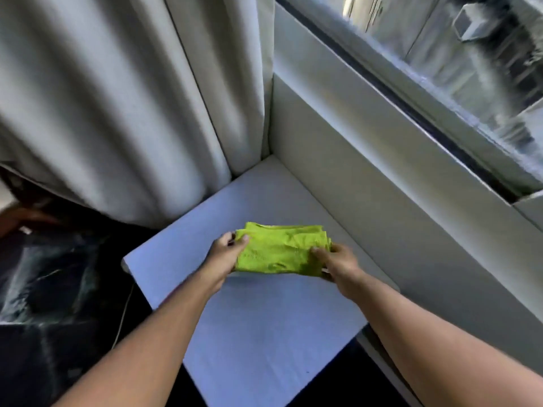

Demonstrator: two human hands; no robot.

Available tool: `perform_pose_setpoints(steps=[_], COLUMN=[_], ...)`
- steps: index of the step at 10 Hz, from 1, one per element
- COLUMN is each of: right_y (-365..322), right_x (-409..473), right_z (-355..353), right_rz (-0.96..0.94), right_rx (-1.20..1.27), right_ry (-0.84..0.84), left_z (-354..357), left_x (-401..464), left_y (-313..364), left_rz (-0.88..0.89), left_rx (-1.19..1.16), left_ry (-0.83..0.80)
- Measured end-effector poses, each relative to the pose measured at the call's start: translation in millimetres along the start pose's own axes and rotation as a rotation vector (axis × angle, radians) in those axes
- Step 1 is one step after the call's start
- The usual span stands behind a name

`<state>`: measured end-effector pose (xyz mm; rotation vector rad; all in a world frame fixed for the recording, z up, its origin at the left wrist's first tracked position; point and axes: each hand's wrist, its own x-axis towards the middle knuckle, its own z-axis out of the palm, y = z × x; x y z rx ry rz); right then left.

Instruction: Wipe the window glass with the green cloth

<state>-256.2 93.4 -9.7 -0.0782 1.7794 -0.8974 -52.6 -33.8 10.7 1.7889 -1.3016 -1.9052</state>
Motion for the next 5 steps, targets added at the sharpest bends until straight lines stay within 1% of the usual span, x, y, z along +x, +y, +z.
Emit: perform_pose_setpoints(steps=[1, 2, 3, 4, 5], right_y=[14, 30, 44, 33, 4], right_x=[58, 102, 112, 84, 28], right_z=[16, 26, 15, -5, -27], right_rz=[-0.035, -0.01, -0.003, -0.027, -0.2], right_rx=[-0.067, -0.187, -0.477, -0.551, -0.717], right_ry=[-0.019, 0.001, 0.122, 0.137, 0.147], left_z=[-4, -13, -25, -28, 3], left_x=[56, 96, 98, 67, 23], left_y=[-46, -73, -74, -59, -29], left_rz=[-0.045, -0.06, -0.069, -0.095, -0.016], left_rx=[0.011, 0.058, 0.317, 0.614, 0.723], left_ry=[0.071, 0.177, 0.299, 0.221, 0.147])
